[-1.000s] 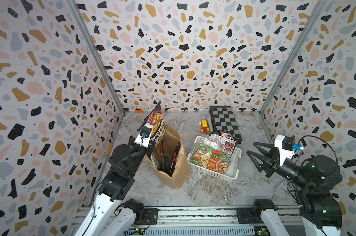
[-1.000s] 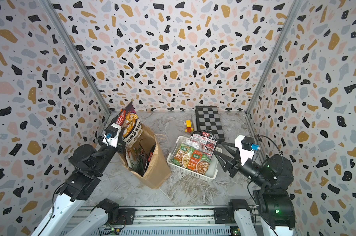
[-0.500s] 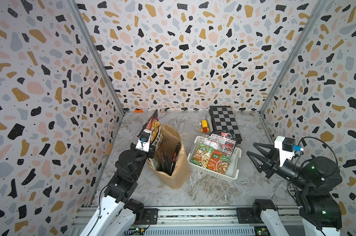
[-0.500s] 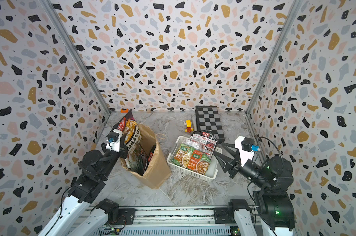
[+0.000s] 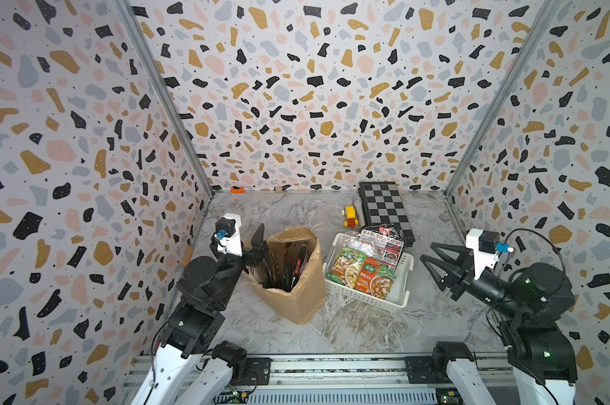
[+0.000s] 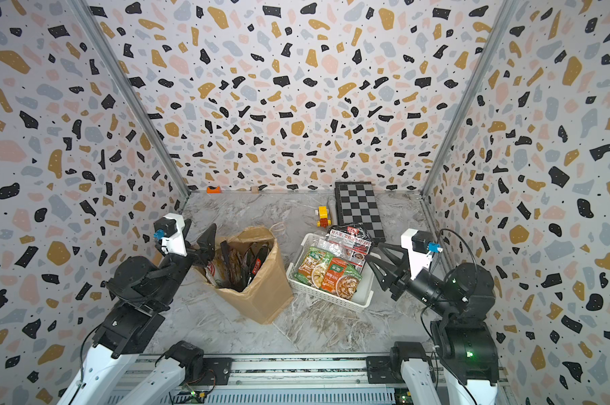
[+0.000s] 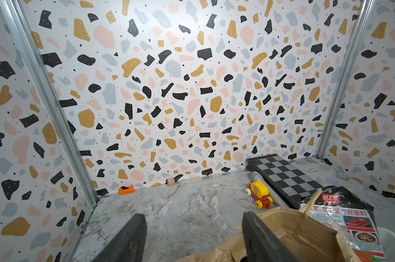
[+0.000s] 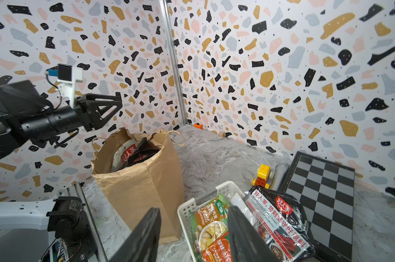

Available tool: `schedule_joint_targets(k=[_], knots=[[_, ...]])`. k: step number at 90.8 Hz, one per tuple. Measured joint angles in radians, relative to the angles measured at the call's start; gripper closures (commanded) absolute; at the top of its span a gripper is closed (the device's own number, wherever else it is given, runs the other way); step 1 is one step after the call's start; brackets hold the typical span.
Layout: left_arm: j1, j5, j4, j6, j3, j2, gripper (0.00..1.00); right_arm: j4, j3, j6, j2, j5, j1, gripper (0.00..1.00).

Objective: Place the condiment packets inside the bag
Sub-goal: Place the condiment packet in the paper bag, then adjust the paper bag at the center of the board.

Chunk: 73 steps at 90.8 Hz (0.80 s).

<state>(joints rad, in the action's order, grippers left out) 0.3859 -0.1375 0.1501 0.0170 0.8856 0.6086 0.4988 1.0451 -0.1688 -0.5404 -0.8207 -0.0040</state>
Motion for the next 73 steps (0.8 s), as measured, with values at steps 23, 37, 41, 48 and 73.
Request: schedule_joint_targets(k=[23,37,41,48,73], knots=[[0.000,0.055,0.242,0.074,0.181,0.070,0.17,-0.055,-0.184,-0.052,-0.267,0.099,0.014,0.51],[0.000,-0.025,0.390,0.103,0.181,0.055,0.14,-0.055,-0.248,-0.026,-0.430,0.172,0.132,0.45],[0.000,-0.068,0.434,0.103,0.181,0.053,0.14,-0.066,-0.248,-0.015,-0.443,0.186,0.180,0.42],[0.000,-0.133,0.506,0.103,0.178,0.052,0.14,-0.108,-0.241,0.002,-0.442,0.201,0.274,0.38],[0.000,-0.261,0.667,0.126,0.099,-0.022,0.13,-0.177,0.038,0.177,-0.593,0.239,0.563,0.30]])
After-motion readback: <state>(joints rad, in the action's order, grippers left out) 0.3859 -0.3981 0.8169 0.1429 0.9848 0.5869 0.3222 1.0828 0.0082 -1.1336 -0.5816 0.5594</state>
